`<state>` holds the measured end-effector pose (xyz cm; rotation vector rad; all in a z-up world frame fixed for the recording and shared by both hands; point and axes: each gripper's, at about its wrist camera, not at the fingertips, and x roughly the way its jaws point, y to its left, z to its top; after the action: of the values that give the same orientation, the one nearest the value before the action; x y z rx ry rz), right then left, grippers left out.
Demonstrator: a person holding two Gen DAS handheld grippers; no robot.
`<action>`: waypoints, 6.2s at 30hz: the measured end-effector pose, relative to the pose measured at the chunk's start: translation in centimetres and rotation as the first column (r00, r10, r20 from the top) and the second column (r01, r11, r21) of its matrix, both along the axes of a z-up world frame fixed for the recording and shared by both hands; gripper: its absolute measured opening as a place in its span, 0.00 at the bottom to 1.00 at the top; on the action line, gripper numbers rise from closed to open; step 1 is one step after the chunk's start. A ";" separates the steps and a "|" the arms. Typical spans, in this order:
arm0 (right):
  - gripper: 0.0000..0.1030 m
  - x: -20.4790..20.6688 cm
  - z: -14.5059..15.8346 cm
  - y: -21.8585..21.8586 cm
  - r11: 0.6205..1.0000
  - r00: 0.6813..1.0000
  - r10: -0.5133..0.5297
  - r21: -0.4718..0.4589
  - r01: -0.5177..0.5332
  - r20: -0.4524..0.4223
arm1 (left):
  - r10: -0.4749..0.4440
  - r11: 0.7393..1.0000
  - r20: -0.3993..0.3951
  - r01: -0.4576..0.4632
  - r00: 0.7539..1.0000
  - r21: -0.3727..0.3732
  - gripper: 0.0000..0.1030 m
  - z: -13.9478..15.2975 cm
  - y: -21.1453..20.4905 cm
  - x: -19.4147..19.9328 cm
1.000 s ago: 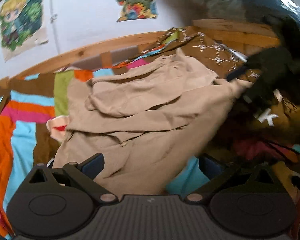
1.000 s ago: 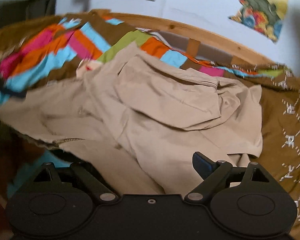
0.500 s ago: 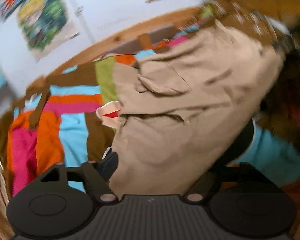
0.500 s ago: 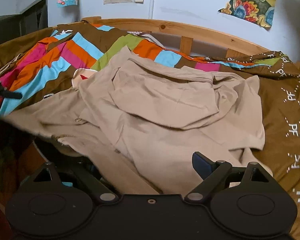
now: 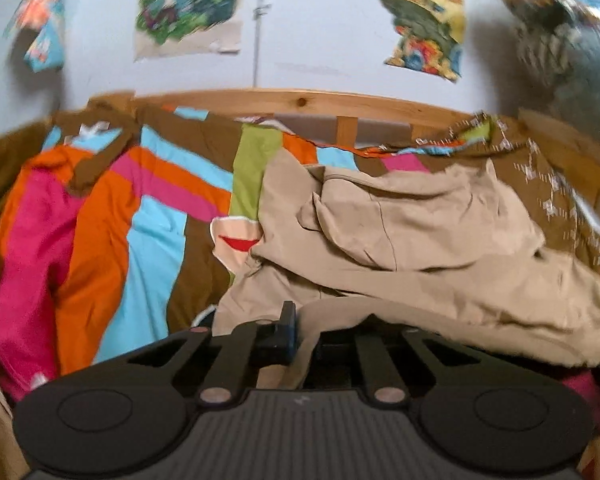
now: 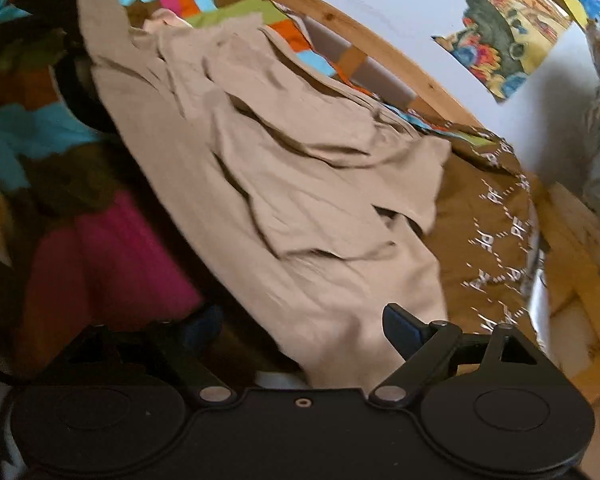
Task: Fold large clothes
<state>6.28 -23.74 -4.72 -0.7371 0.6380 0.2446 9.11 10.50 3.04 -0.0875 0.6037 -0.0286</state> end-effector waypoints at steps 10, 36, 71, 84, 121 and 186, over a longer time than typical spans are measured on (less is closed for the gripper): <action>0.11 0.7 0.3 -2.2 1.000 0.999 -0.010 -0.022 0.011 0.048 | 0.023 0.999 -0.019 -0.024 1.000 -0.028 0.07 -0.2 0.3 -0.2; 0.04 11.6 14.1 -3.4 0.995 0.997 0.024 0.095 -0.031 0.069 | -0.149 0.960 -0.118 0.173 0.982 0.220 0.05 10.0 -0.8 4.2; 0.75 11.1 1.9 -12.7 0.536 0.884 -0.431 0.737 0.411 -0.179 | 0.056 0.997 -0.072 -0.051 0.996 0.063 0.81 -1.5 2.6 4.2; 0.06 12.0 2.6 -13.4 0.290 0.813 -0.499 0.826 0.484 -0.301 | 0.190 0.887 -0.117 -0.221 0.975 -0.404 0.07 -1.6 8.7 4.5; 0.03 13.9 2.3 -12.5 0.520 0.790 -0.571 0.648 0.557 -0.220 | 0.247 0.900 -0.322 -0.340 0.914 -0.273 0.04 -4.4 9.2 5.3; 0.99 5.9 3.4 -6.3 0.560 0.913 -0.363 0.739 0.374 -0.187 | 0.119 0.985 -0.246 -0.146 0.962 -0.096 0.99 -2.3 -4.2 4.6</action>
<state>12.17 -30.02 -1.32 0.2464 0.6118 0.1050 13.71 6.28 0.78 -0.2439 0.8370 0.0791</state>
